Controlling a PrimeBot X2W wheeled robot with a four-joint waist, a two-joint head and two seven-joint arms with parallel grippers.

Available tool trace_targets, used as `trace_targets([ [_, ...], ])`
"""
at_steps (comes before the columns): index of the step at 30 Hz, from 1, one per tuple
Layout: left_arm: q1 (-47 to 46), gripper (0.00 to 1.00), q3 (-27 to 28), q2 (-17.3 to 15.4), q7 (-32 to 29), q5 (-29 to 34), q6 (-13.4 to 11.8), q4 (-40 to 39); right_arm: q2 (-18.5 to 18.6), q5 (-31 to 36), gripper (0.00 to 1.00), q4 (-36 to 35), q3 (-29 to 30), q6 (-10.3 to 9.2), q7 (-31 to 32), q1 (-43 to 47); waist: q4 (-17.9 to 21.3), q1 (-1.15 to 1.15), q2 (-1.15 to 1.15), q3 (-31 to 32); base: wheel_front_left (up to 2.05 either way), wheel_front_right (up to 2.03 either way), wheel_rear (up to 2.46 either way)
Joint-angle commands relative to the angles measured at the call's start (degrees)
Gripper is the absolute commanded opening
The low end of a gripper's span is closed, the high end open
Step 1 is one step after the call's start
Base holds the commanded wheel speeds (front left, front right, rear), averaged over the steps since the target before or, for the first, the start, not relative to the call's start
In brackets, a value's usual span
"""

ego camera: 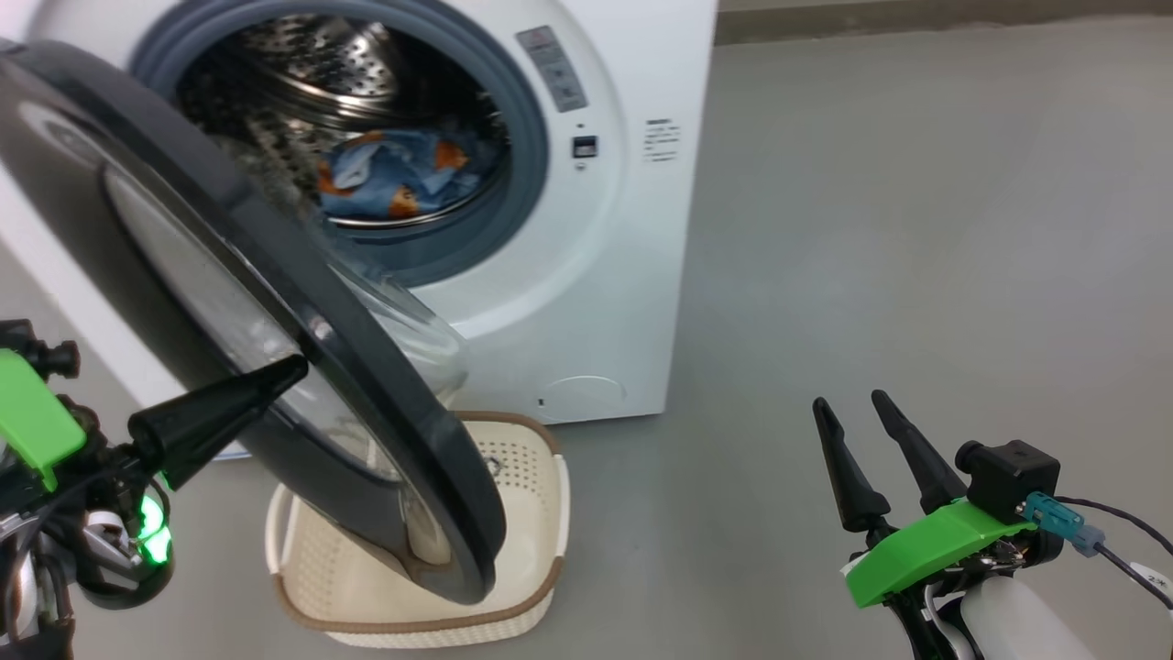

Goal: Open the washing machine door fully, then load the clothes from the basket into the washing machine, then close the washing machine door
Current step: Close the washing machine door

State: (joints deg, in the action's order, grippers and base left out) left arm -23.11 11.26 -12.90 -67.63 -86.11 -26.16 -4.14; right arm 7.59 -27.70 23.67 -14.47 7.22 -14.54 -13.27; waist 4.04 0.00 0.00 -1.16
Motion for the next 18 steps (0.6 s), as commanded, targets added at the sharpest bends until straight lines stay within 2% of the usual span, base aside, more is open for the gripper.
trace_targets([
  [1, -1.35, 0.0, 1.74, -0.99, 0.4, -0.27, 0.78, -1.86, 0.43, 0.47, 1.0, -1.52, -0.9, 0.26, -0.46, -1.48, 2.71, 0.0, 0.0, -0.77, 0.0, 0.0, 0.0],
  [9, -2.43, 0.0, 2.12, -0.17, 1.55, -0.2, 2.37, -0.74, 0.62, 0.35, 1.0, -1.57, -0.93, 0.26, -0.46, -1.67, 4.81, 0.0, 0.0, -0.96, 0.0, 0.0, 0.0],
  [18, -2.71, 0.0, 2.08, -0.19, 1.8, 0.15, 3.52, -0.12, 0.48, 0.47, 1.0, -1.3, -0.54, 0.26, -0.46, -1.32, 3.9, 0.0, 0.0, -0.38, 0.0, 0.0, 0.0],
])
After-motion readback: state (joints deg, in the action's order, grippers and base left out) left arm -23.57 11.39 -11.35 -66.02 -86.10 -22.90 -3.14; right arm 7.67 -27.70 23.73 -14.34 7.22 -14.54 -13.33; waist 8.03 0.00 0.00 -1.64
